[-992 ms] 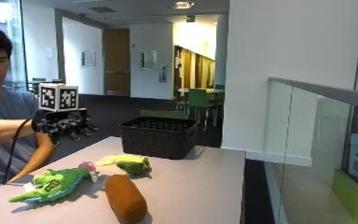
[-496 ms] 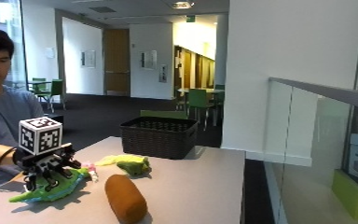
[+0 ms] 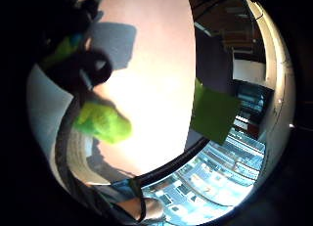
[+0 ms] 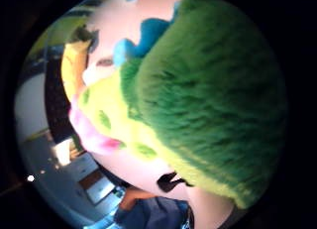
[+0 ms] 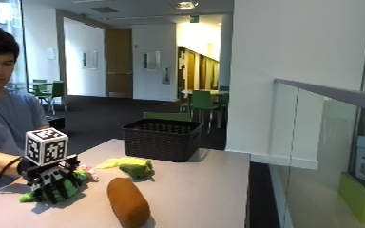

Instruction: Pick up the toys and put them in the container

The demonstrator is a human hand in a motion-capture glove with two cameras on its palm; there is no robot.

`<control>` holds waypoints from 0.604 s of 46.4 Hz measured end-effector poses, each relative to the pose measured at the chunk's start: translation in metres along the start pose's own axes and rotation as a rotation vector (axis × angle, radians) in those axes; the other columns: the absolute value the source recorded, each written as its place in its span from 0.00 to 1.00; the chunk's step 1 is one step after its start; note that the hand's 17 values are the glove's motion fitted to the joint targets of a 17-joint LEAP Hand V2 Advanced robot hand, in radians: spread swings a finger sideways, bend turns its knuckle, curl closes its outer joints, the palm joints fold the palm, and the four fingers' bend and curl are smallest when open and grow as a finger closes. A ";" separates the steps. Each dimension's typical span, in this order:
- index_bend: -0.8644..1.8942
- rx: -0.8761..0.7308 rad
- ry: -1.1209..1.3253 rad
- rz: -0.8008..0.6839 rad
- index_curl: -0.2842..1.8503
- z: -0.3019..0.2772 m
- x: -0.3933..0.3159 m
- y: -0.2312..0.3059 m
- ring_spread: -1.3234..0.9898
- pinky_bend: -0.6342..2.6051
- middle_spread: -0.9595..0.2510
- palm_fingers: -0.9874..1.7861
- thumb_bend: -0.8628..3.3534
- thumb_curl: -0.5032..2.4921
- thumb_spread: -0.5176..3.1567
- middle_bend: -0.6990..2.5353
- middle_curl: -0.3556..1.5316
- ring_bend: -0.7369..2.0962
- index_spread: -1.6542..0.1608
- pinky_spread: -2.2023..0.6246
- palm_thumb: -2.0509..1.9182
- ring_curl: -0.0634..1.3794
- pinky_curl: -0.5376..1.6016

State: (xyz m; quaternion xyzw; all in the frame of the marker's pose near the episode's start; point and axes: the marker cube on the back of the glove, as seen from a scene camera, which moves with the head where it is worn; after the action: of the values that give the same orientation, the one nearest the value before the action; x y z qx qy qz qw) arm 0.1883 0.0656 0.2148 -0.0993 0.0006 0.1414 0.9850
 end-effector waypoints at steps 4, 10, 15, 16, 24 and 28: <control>0.34 0.057 -0.059 0.031 0.16 -0.005 -0.005 -0.001 0.53 0.62 0.74 0.44 0.22 0.26 0.45 0.28 0.34 0.60 0.72 0.72 0.55 0.29 0.43; 0.40 0.085 -0.102 0.026 0.18 -0.061 -0.021 -0.011 0.45 0.59 0.64 0.67 0.27 0.31 0.46 0.33 0.37 0.66 0.71 0.66 0.65 0.32 0.41; 0.40 0.181 -0.100 0.005 0.20 -0.135 -0.055 -0.009 0.42 0.57 0.58 0.68 0.28 0.33 0.44 0.33 0.39 0.66 0.71 0.65 0.68 0.35 0.42; 0.40 0.205 -0.099 0.004 0.21 -0.147 -0.062 -0.009 0.42 0.57 0.57 0.68 0.28 0.33 0.44 0.33 0.39 0.66 0.71 0.64 0.68 0.35 0.42; 0.39 0.338 -0.109 -0.061 0.22 -0.235 -0.136 -0.004 0.40 0.55 0.51 0.70 0.28 0.35 0.42 0.33 0.41 0.65 0.71 0.63 0.69 0.36 0.42; 0.38 0.376 -0.092 -0.103 0.22 -0.267 -0.188 0.005 0.39 0.54 0.49 0.71 0.27 0.36 0.41 0.33 0.41 0.65 0.71 0.63 0.69 0.36 0.42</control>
State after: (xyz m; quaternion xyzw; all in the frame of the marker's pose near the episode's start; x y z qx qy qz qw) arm 0.0132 -0.0344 -0.0427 0.0932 -0.0230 0.0926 0.9911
